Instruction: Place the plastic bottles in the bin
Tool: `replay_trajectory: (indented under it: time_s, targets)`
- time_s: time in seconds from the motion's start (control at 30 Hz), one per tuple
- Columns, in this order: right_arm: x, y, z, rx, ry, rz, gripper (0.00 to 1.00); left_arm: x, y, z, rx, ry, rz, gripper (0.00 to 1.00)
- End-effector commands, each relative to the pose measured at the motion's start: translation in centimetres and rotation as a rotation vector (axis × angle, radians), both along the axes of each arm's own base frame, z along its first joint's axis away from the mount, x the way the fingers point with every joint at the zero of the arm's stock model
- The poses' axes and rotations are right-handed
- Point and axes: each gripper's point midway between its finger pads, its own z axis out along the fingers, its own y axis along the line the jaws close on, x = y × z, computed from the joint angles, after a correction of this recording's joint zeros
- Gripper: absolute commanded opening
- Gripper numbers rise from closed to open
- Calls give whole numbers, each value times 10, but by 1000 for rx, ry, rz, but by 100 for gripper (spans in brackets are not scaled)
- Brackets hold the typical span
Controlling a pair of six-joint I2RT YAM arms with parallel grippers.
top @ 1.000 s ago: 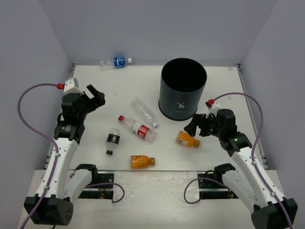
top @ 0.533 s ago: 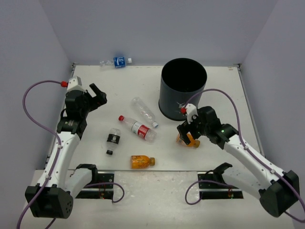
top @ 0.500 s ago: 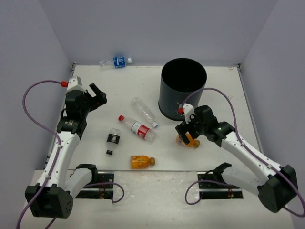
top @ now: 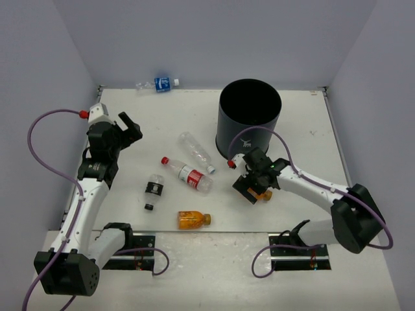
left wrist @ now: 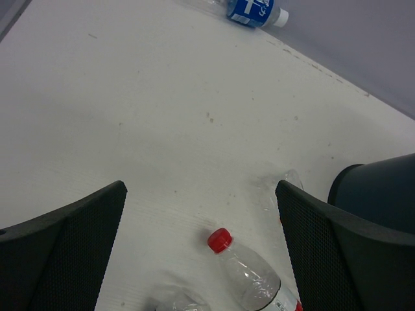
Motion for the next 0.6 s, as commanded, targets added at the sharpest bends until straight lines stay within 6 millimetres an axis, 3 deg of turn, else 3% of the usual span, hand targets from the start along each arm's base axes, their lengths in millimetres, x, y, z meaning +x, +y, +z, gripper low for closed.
replay_trajectory:
  time_s: [0.0, 0.07, 0.13, 0.17, 0.27, 0.33, 0.47, 0.53, 0.57]
  targets:
    - [14, -9, -11, -127, -66, 25, 96, 5, 15, 14, 45, -46, 63, 100]
    - [23, -7, -13, -130, -113, 39, 92, 5, 15, 12, 46, -39, 65, 100]
    - [28, 3, -13, -89, -138, 59, 78, 5, 15, 11, 47, -35, 66, 100]
    - [30, 7, -12, -75, -149, 61, 69, 5, 15, 10, 47, -33, 67, 100]
    - [33, 16, -8, -26, -176, 79, 28, 4, 16, 10, 47, -32, 68, 100]
    - [32, 17, -6, -31, -200, 95, 14, 3, 15, 11, 44, -35, 68, 100]
    - [31, 35, 11, 13, -272, 150, 5, 0, 17, 19, 29, -47, 89, 100]
    - [31, 51, 34, 80, -324, 177, 1, -3, 16, 23, 23, -55, 86, 100]
    - [34, 61, 57, 138, -385, 188, 0, -5, 14, 25, 18, -62, 77, 100]
